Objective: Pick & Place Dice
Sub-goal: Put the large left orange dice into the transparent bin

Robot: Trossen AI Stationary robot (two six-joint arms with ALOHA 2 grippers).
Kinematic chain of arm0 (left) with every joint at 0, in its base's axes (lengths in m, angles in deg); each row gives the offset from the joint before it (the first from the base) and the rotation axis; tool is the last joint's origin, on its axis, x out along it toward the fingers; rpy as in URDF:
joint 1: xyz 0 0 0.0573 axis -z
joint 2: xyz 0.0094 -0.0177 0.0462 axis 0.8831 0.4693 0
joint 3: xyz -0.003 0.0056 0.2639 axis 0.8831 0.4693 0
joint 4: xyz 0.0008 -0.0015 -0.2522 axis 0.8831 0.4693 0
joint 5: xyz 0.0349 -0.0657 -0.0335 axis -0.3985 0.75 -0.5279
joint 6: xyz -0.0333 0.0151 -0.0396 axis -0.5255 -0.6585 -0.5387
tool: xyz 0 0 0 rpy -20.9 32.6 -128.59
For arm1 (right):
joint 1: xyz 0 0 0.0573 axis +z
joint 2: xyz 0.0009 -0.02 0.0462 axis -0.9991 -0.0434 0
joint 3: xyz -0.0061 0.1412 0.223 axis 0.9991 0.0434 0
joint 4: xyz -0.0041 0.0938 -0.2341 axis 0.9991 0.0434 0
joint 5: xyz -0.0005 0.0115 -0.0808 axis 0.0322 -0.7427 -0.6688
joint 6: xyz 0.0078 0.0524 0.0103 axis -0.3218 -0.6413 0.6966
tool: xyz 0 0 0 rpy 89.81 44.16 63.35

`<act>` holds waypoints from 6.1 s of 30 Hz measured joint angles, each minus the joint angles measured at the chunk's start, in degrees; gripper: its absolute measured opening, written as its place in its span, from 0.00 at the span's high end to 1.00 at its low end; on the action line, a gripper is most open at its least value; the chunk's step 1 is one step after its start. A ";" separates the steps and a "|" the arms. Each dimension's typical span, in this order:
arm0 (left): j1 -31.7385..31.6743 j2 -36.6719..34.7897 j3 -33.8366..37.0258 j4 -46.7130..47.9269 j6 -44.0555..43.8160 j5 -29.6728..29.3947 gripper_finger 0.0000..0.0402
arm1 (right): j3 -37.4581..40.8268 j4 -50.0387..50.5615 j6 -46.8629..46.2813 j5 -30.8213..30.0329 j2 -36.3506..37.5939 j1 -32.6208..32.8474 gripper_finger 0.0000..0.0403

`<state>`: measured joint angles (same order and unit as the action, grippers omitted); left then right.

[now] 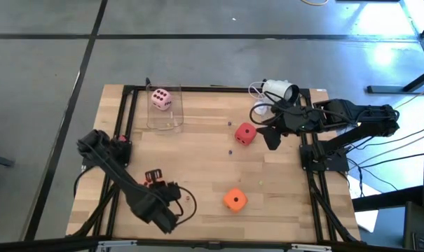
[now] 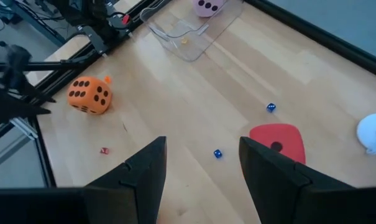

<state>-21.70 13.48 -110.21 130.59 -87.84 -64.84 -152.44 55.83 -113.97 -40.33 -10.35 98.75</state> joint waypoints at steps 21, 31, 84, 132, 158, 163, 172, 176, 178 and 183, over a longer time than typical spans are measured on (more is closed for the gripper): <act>0.11 9.14 0.76 3.59 -10.50 6.76 0.36 | 0.00 0.00 -4.65 -1.86 0.00 3.62 0.50; 0.04 11.58 0.76 4.60 -11.30 6.65 0.35 | 0.00 -0.02 -6.90 -1.52 0.00 3.62 0.50; -0.09 10.27 16.53 -0.93 -18.77 6.01 0.81 | 0.02 -7.60 -11.21 4.56 0.00 3.62 0.50; -23.27 -8.54 0.83 4.70 1.44 -20.38 0.96 | 0.02 -13.53 -0.97 3.81 0.02 3.62 0.50; -61.08 -13.40 0.83 4.66 54.11 -14.71 1.00 | 0.02 -13.40 1.98 4.34 0.02 3.66 0.50; -64.32 -13.40 2.85 2.32 60.77 -9.48 1.00 | 0.02 -13.40 2.44 4.34 0.02 3.67 0.50; -66.40 -13.40 13.07 -6.83 65.79 -8.29 1.00 | 0.02 -13.42 2.66 4.53 0.02 3.66 0.50; -66.30 -13.38 16.80 -10.89 66.34 -8.07 1.00 | 0.02 -13.41 2.62 4.53 0.02 3.66 0.50; -66.11 -13.38 18.20 -12.88 66.34 -7.99 1.00 | 0.02 -13.42 2.61 4.53 0.02 3.67 0.50; -65.86 -13.38 20.27 -17.25 66.21 -8.20 1.00 | 0.02 -13.40 2.59 4.53 0.02 3.66 0.50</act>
<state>-87.55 0.10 -89.94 113.33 -21.62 -73.05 -152.42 42.43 -111.38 -35.80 -10.33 102.41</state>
